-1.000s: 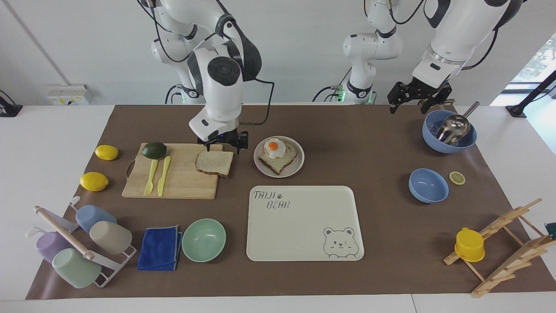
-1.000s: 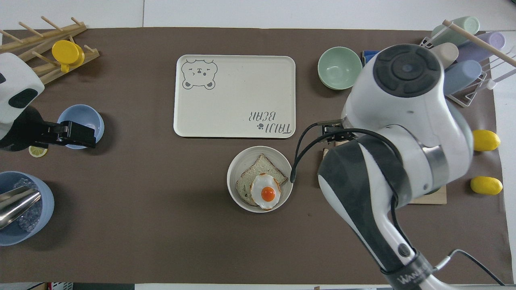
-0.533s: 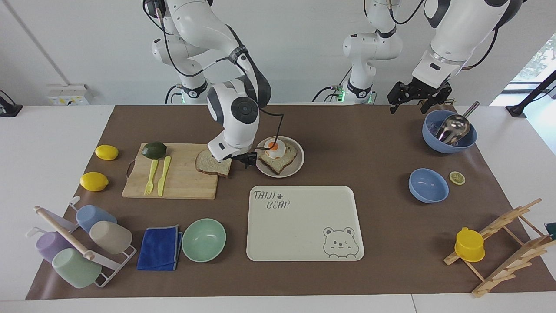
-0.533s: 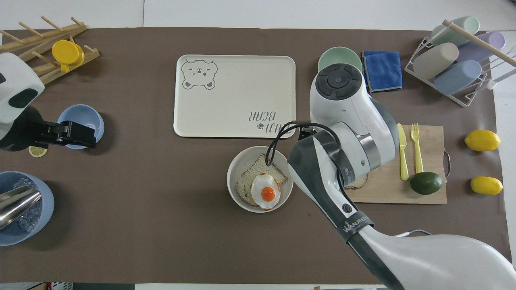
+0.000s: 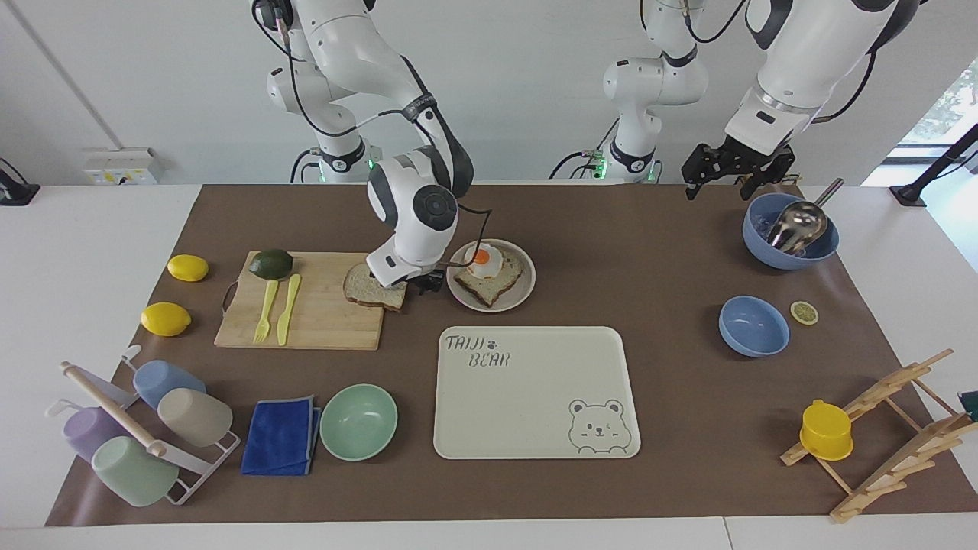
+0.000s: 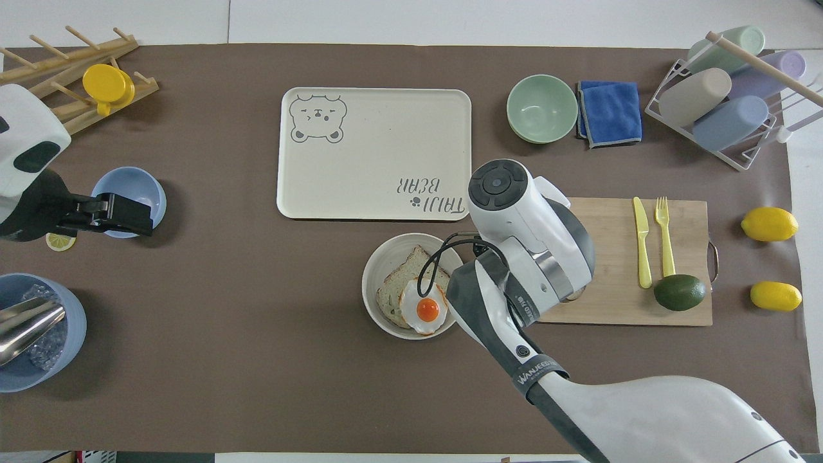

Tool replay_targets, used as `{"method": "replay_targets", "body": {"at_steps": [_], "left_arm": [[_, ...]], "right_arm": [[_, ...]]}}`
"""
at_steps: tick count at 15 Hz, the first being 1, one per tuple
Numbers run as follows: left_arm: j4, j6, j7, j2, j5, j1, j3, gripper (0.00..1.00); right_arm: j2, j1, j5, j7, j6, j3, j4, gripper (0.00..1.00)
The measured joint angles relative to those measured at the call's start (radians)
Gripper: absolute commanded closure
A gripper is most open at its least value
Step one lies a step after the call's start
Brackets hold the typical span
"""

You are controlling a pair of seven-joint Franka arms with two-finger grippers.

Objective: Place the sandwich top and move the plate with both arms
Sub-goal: 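Lower the right gripper and grasp the bread slice on the board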

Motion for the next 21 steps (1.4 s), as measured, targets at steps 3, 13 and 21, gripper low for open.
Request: {"method": "replay_targets", "body": {"at_steps": [3, 13, 21], "left_arm": [[0.000, 0.000, 0.000, 0.000, 0.000, 0.000, 0.000, 0.00], [0.000, 0.000, 0.000, 0.000, 0.000, 0.000, 0.000, 0.00], [0.000, 0.000, 0.000, 0.000, 0.000, 0.000, 0.000, 0.00]], "right_arm": [[-0.002, 0.000, -0.012, 0.000, 0.003, 0.000, -0.013, 0.26], [-0.013, 0.000, -0.013, 0.000, 0.076, 0.000, -0.073, 0.29], [-0.021, 0.000, -0.014, -0.001, 0.073, 0.000, -0.083, 0.30]]}}
